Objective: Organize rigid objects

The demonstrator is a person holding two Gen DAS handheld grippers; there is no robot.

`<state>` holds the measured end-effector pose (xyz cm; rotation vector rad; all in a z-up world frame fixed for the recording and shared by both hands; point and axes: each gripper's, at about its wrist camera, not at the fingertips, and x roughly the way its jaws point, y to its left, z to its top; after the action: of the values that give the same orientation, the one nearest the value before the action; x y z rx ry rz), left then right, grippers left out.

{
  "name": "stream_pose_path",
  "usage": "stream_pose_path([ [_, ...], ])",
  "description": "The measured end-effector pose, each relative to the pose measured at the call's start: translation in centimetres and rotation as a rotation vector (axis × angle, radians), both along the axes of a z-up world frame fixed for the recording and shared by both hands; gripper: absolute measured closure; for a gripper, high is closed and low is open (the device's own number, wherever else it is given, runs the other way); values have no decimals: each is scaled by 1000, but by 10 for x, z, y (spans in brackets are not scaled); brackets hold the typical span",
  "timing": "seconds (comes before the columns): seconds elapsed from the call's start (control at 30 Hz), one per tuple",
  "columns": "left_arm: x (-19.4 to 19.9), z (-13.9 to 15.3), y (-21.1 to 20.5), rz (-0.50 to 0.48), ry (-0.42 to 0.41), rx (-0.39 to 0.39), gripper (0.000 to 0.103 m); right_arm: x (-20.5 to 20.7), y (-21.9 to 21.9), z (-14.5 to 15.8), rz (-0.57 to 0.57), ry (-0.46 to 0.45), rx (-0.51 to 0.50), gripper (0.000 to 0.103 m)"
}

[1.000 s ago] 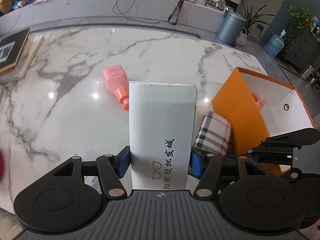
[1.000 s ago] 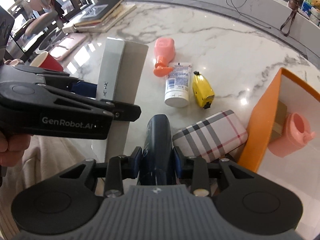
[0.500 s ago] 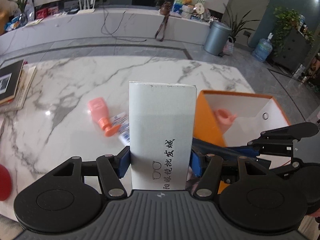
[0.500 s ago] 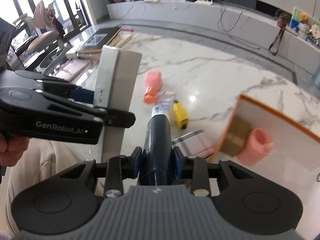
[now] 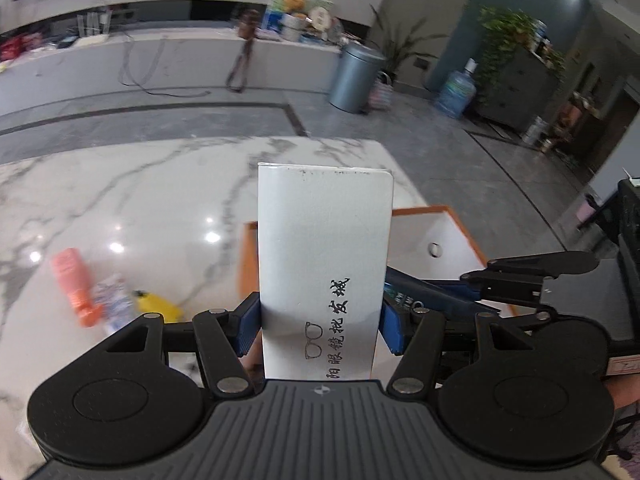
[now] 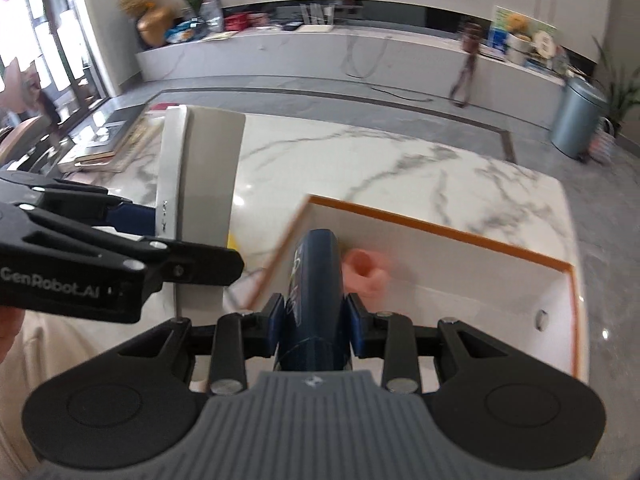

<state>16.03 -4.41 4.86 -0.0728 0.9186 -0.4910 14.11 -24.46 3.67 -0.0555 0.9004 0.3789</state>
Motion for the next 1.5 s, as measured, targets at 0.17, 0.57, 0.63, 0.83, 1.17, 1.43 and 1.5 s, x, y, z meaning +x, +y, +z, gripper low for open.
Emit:
stream_pose_path([
  [0.17, 12, -21, -31, -52, 45, 9, 34, 7, -31, -18, -71, 36, -8, 70],
  [0.57, 32, -63, -61, -71, 125, 76, 34, 14, -65, -64, -136, 126, 0, 70],
  [0.63, 34, -68, -66, -74, 135, 85, 34, 15, -68, -68, -144, 135, 4, 70],
  [0.83, 38, -87, -76, -76, 183, 122, 34, 19, -75, -79, -156, 155, 13, 70],
  [1.17, 39, -106, -100, -125, 232, 167, 34, 27, -97, -99, -212, 195, -1, 70],
  [1.43, 46, -124, -121, -167, 283, 180, 34, 33, -111, -108, -242, 194, -45, 70],
  [1.5, 53, -132, -121, -142, 323, 156, 34, 36, -115, -112, -255, 203, -53, 70],
])
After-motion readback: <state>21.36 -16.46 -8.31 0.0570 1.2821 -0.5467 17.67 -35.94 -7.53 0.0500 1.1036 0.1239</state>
